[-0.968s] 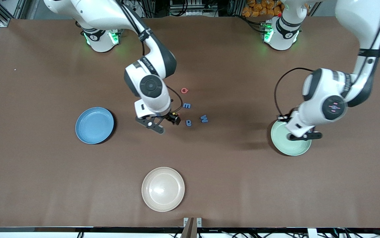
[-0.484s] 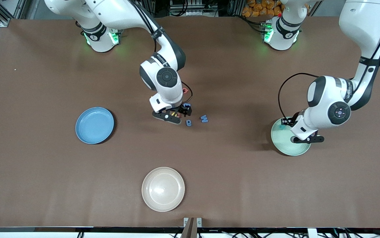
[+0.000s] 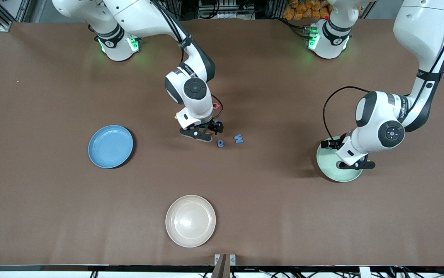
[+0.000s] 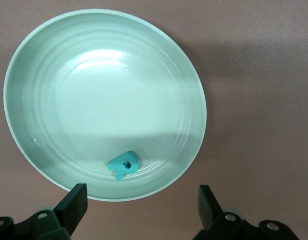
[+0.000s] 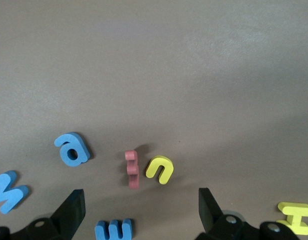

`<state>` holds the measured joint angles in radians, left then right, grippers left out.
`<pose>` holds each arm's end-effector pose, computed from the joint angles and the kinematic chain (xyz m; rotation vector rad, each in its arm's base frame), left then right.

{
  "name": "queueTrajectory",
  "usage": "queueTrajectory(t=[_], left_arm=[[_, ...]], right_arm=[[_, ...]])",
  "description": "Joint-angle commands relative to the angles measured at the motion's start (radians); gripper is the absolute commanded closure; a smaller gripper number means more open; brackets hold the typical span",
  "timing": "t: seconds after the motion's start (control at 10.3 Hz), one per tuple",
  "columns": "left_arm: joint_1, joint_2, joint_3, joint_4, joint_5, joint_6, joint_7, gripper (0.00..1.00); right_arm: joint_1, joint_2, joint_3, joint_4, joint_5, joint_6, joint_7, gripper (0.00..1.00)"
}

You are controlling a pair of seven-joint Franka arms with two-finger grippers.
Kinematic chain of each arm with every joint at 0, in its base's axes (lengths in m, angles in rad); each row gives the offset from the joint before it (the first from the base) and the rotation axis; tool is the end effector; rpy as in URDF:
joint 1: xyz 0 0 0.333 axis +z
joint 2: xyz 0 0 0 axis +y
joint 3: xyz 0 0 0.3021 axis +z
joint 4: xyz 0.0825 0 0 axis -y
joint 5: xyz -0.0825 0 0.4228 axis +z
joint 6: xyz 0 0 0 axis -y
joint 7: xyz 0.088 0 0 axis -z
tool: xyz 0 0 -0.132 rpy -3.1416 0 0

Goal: Sort upper and lower case letters into plates
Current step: 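Place the R in the green plate while the right gripper reaches the letters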

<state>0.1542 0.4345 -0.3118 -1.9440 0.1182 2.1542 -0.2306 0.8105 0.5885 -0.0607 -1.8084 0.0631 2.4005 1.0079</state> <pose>0.6067 -0.0912 0.1874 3.1244 0.0186 -0.3191 0.4904 0.4598 0.1525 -3.0980 0.4592 0.0057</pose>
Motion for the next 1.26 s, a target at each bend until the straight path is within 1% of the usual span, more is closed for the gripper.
queueTrajectory(t=[0.0, 0.1, 0.29, 0.48, 0.68, 0.87, 0.97, 1.06, 1.16], left_arm=[[0.002, 0.006, -0.004, 0.020, -0.023, -0.017, -0.004, 0.02], [0.005, 0.003, -0.004, 0.020, -0.023, -0.017, -0.007, 0.02], [-0.010, 0.003, -0.006, 0.025, -0.023, -0.017, -0.053, 0.02], [-0.048, 0.003, -0.004, 0.026, -0.022, -0.017, -0.114, 0.01], [-0.051, -0.017, -0.007, 0.030, -0.023, -0.017, -0.154, 0.00], [-0.067, -0.020, -0.030, 0.048, -0.023, -0.019, -0.275, 0.00], [-0.059, -0.019, -0.044, 0.051, -0.046, -0.017, -0.329, 0.00], [-0.059, -0.016, -0.047, 0.057, -0.130, -0.017, -0.338, 0.00], [-0.076, -0.013, -0.049, 0.069, -0.174, -0.017, -0.358, 0.00]], right_arm=[[-0.008, 0.031, -0.001, 0.026, 0.030, 0.011, 0.014, 0.00], [-0.007, 0.048, -0.002, 0.050, 0.064, 0.008, 0.027, 0.00], [-0.004, 0.063, -0.002, 0.060, 0.066, 0.009, 0.028, 0.00], [-0.008, 0.076, -0.002, 0.070, 0.066, 0.009, 0.028, 0.00], [-0.010, 0.088, -0.002, 0.086, 0.067, 0.009, 0.029, 0.00], [-0.008, 0.100, -0.002, 0.101, 0.067, 0.009, 0.052, 0.00], [-0.007, 0.102, -0.002, 0.100, 0.067, 0.009, 0.052, 0.00], [-0.007, 0.102, -0.002, 0.100, 0.067, 0.006, 0.052, 0.00], [-0.007, 0.102, -0.002, 0.100, 0.067, 0.006, 0.052, 0.00]])
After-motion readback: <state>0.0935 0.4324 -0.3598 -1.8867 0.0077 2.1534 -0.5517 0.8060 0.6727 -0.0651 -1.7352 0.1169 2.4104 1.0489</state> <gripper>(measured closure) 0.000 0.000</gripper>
